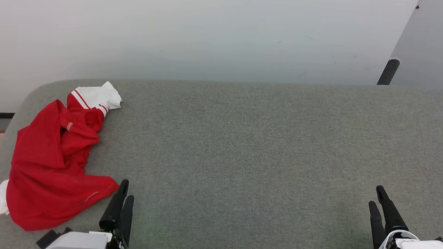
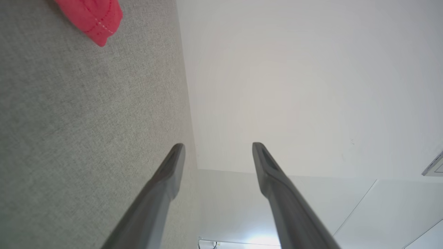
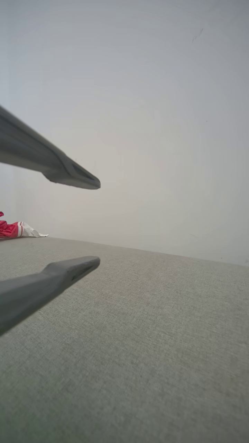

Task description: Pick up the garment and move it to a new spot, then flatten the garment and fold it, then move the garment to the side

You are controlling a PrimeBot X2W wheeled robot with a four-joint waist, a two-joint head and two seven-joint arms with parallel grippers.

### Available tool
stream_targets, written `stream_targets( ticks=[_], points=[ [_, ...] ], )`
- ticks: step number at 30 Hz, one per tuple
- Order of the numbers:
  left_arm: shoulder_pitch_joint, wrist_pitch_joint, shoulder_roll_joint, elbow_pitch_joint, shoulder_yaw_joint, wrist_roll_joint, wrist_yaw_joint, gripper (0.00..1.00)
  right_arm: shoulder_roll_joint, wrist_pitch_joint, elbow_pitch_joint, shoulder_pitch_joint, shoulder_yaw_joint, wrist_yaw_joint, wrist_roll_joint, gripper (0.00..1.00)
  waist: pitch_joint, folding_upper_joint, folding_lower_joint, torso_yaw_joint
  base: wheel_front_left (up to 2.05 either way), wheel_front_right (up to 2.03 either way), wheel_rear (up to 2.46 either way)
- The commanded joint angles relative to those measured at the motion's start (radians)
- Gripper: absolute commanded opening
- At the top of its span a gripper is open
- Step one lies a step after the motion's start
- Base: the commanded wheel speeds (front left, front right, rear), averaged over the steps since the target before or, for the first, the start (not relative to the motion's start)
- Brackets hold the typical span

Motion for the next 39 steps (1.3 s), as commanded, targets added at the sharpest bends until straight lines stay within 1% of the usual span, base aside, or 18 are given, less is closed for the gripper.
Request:
stream_targets(
  ticks=[1,15,27,34,39],
  points=[
    [-0.010,-0.006,0.008,-0.028,-0.008,-0.005,0.004,1.00,-0.006,-0.010,-0.022,-0.030,0.009,0.000,-0.013,1.00,0.000,0.0000,0.0000,0.000,0.00,0.00,0.00],
    [-0.002,-0.037,0.024,-0.071,-0.044,0.019,0.015,1.00,-0.020,-0.052,-0.042,-0.039,0.046,0.000,-0.054,1.00,-0.003,0.0000,0.0000,0.001,0.00,0.00,0.00],
    [0.003,-0.092,0.062,-0.087,-0.089,0.118,0.029,1.00,-0.047,-0.102,-0.053,-0.045,0.091,0.001,-0.139,1.00,-0.009,0.0000,0.0000,0.003,0.00,0.00,0.00],
    [0.002,-0.143,0.096,-0.083,-0.127,0.227,0.044,1.00,-0.074,-0.140,-0.054,-0.050,0.126,0.001,-0.247,1.00,-0.013,0.0000,0.0000,0.003,0.00,0.00,0.00],
    [-0.007,-0.177,0.123,-0.074,-0.156,0.337,0.063,1.00,-0.094,-0.165,-0.045,-0.056,0.157,0.001,-0.376,1.00,-0.015,0.0000,0.0000,0.005,0.00,0.00,0.00]
  ],
)
